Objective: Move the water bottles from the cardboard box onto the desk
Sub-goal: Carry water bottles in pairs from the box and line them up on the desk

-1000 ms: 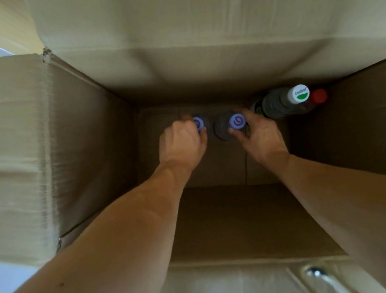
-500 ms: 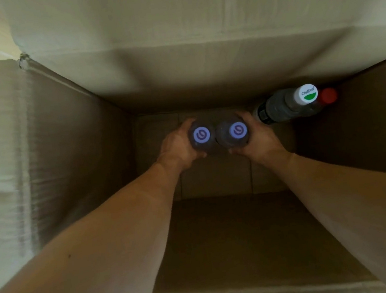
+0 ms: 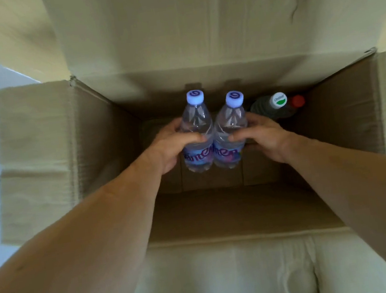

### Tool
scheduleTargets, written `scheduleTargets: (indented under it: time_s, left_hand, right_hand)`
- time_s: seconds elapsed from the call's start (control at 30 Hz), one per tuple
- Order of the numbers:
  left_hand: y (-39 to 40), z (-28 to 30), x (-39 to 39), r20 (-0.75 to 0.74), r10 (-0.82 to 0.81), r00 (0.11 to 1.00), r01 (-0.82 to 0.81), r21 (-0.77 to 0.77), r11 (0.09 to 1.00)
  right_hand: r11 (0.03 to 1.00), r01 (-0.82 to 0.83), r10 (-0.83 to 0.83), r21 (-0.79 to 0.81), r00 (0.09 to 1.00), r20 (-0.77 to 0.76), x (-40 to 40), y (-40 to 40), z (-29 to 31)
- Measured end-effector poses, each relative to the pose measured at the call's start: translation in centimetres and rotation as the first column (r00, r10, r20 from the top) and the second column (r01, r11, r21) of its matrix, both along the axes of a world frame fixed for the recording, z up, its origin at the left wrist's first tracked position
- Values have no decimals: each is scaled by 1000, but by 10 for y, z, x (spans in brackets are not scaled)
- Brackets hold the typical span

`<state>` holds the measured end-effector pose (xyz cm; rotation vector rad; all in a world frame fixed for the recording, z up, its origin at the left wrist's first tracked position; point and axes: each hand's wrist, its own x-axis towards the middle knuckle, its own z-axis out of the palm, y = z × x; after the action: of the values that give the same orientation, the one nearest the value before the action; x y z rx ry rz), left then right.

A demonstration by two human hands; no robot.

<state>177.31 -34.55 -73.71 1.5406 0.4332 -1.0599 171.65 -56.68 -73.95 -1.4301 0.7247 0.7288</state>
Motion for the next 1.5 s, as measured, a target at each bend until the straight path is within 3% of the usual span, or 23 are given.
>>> scheduleTargets:
  time_s: [0.1, 0.27, 0.4, 0.6, 0.73, 1.07, 1.5]
  left_hand:
    - [1, 49, 0, -99, 36, 994, -45, -94, 995]
    - [2, 134, -10, -221, 128, 967, -152, -94, 984]
    - [-1, 202, -8, -241, 202, 949, -244, -156, 957]
    - [-9, 314, 10, -145, 167, 975, -197, -226, 954]
    - [-22, 393, 24, -23, 72, 997, -76, -266, 961]
    - [-58, 563, 31, 126, 8, 992, 22, -233, 972]
    - [-117, 647, 4, 222, -91, 971, 161, -324, 932]
  right_hand:
    - [997, 5, -1, 73, 999, -52, 8, -4, 46]
    - [977, 99, -82, 191, 992, -97, 17, -5, 132]
    - [945, 138, -105, 295, 986, -126, 22, -4, 205]
    - [908, 192, -182, 373, 981, -62, 24, -3, 310]
    - [891, 225, -240, 395, 971, -11, 27, -8, 383]
    - [876, 182, -307, 447, 925, 225, 16, -33, 544]
    - [874, 286, -435, 392, 819, 374, -43, -77, 632]
